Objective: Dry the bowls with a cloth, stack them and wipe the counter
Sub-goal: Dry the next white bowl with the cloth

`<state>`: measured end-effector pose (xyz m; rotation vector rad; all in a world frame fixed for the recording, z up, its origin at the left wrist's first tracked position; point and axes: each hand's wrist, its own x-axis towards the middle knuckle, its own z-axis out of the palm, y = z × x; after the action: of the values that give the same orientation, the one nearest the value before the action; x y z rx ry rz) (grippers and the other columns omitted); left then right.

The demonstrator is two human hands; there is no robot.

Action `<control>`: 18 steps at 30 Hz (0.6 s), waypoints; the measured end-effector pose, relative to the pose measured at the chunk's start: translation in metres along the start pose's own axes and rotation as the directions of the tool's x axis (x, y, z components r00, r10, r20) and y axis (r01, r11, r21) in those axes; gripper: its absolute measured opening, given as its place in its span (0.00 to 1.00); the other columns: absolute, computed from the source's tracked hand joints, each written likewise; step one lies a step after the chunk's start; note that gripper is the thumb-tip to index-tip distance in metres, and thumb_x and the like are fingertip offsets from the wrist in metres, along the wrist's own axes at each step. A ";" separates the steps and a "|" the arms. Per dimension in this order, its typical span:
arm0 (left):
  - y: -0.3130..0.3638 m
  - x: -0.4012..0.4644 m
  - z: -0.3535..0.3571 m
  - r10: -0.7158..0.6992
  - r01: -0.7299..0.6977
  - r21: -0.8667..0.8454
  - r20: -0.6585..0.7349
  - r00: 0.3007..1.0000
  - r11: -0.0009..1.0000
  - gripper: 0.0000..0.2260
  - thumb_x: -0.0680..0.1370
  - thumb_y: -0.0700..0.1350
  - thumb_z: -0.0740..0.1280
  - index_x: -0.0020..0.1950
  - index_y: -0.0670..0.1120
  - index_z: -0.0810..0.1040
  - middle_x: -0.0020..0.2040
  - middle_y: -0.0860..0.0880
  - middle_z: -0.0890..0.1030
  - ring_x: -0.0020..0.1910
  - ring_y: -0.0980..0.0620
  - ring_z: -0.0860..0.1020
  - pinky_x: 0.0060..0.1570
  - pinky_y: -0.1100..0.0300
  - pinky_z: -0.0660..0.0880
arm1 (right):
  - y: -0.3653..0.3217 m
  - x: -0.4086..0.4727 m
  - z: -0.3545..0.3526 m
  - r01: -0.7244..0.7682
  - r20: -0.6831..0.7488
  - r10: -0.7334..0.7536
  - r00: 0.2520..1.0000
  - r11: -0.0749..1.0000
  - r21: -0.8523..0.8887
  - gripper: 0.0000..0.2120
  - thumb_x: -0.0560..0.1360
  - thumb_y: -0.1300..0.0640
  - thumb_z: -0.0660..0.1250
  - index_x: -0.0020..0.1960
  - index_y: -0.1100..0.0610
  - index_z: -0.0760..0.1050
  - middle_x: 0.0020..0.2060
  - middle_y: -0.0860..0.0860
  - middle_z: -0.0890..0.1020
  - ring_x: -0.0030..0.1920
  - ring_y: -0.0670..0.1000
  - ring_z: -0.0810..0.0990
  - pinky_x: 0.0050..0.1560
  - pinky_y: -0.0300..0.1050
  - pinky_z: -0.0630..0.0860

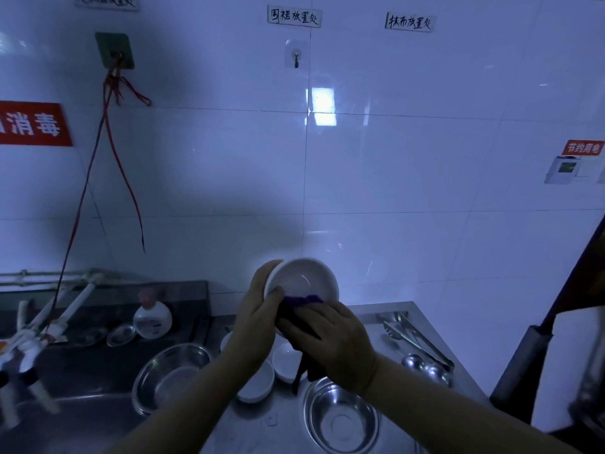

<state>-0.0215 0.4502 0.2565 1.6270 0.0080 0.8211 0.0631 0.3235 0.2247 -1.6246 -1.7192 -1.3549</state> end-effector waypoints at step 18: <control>-0.008 -0.006 0.007 -0.083 0.088 0.035 -0.112 0.990 0.996 0.12 0.81 0.41 0.57 0.55 0.57 0.73 0.49 0.56 0.78 0.46 0.63 0.77 0.41 0.71 0.74 | -0.014 -0.009 0.005 -0.099 0.039 0.098 0.994 0.995 0.010 0.10 0.77 0.55 0.69 0.57 0.54 0.81 0.51 0.53 0.84 0.50 0.51 0.82 0.55 0.45 0.77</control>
<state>-0.0192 0.4438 0.2466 1.6051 0.1726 0.8485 0.0538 0.3251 0.2102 -1.7158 -1.6426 -1.2724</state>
